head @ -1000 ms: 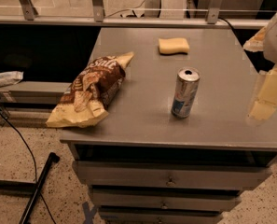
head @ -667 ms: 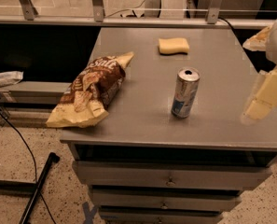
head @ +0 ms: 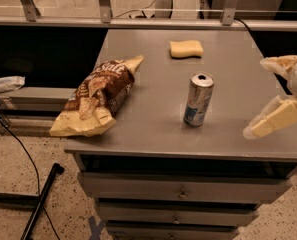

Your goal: Move redbull can near sponge

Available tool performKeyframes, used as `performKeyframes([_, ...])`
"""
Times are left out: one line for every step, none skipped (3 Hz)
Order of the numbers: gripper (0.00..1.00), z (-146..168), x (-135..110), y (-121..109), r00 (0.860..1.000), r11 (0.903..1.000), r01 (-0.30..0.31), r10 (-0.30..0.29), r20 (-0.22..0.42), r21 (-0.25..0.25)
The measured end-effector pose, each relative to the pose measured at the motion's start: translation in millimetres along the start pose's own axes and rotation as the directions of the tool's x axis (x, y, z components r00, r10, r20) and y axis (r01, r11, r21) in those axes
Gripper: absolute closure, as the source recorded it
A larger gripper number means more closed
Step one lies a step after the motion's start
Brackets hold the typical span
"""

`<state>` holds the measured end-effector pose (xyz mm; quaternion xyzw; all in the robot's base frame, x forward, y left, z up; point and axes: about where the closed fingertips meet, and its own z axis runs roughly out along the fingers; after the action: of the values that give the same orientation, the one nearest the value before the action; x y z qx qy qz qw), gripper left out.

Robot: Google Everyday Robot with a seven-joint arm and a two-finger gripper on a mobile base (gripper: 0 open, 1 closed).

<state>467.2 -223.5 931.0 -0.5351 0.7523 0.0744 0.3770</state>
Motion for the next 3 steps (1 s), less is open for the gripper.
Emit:
performKeyframes([0.0,23.1,-16.5,-6.3,0.975,0.9986,-0.048,0.042,0.219,0.022])
performKeyframes([0.0,38.6,-58.5,-8.6,0.894,0.9945,-0.103,0.101,0.436,-0.018])
performKeyframes([0.0,53.9,-91.0,-4.2,0.808,0.9868,-0.14,0.161,0.567,-0.082])
